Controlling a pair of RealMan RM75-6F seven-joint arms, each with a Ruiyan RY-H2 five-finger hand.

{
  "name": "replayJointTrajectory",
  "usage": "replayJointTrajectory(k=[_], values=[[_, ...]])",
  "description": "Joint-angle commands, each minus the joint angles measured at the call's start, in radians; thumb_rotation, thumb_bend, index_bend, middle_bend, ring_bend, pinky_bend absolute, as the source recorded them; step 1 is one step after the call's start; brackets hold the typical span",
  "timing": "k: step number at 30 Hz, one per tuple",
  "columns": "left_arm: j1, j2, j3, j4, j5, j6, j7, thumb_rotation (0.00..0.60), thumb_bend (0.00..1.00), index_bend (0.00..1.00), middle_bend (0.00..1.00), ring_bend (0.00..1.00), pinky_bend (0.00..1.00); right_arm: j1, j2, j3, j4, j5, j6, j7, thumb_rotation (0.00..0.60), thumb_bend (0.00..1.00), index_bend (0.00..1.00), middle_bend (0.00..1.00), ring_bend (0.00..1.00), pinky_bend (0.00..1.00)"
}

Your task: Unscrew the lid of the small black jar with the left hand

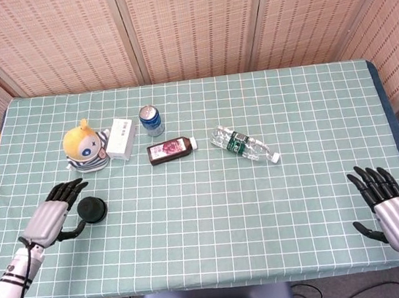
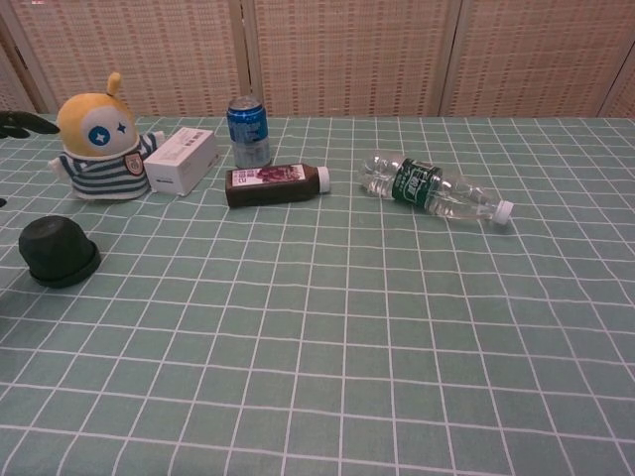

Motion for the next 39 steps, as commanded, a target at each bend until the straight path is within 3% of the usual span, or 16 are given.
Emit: replayJointTrajectory(k=[1, 4, 7, 11, 22, 26, 31, 39], values=[[-0.154, 0.052, -0.046, -0.091, -0.212, -0.192, 0.200, 0.600, 0.42, 0.00, 0.00, 0.00, 0.08, 0.000, 0.001, -0.009, -0.007, -0.016, -0.002, -0.011, 0.600, 0.09, 0.00, 0.00, 0.00, 0.00], [-0.213, 0.070, -0.034, -0.147, -0.354, -0.247, 0.320, 0.600, 0.42, 0.00, 0.00, 0.00, 0.10, 0.001, 0.003, -0.008, -0.007, -0.017, -0.001, -0.005, 0.600, 0.09, 0.00, 0.00, 0.00, 0.00], [-0.313, 0.062, -0.010, -0.126, -0.559, -0.315, 0.410, 0.600, 0.41, 0.00, 0.00, 0.00, 0.09, 0.004, 0.004, -0.003, -0.007, -0.005, -0.008, 0.010, 0.600, 0.09, 0.00, 0.00, 0.00, 0.00], [-0.374, 0.070, 0.036, -0.155, -0.713, -0.336, 0.444, 0.600, 0.37, 0.00, 0.00, 0.00, 0.09, 0.001, 0.002, 0.012, -0.015, 0.023, -0.003, 0.018, 0.600, 0.09, 0.00, 0.00, 0.00, 0.00], [-0.464, 0.042, 0.130, -0.138, -0.854, -0.333, 0.464, 0.600, 0.34, 0.00, 0.00, 0.00, 0.09, 0.007, 0.009, 0.003, -0.024, 0.026, -0.028, 0.047, 0.600, 0.09, 0.00, 0.00, 0.00, 0.00], [-0.492, -0.001, 0.156, -0.054, -0.883, -0.344, 0.469, 0.600, 0.34, 0.00, 0.00, 0.00, 0.09, 0.015, 0.026, -0.013, -0.032, 0.019, -0.053, 0.085, 0.600, 0.09, 0.00, 0.00, 0.00, 0.00], [-0.536, -0.036, 0.197, 0.024, -0.915, -0.376, 0.486, 0.600, 0.34, 0.00, 0.00, 0.00, 0.09, 0.010, 0.009, -0.001, -0.022, 0.027, -0.039, 0.042, 0.600, 0.09, 0.00, 0.00, 0.00, 0.00], [-0.598, -0.066, 0.262, 0.066, -0.988, -0.393, 0.512, 0.600, 0.34, 0.00, 0.00, 0.00, 0.11, 0.012, 0.017, -0.023, -0.032, 0.002, -0.053, 0.055, 0.600, 0.09, 0.00, 0.00, 0.00, 0.00]])
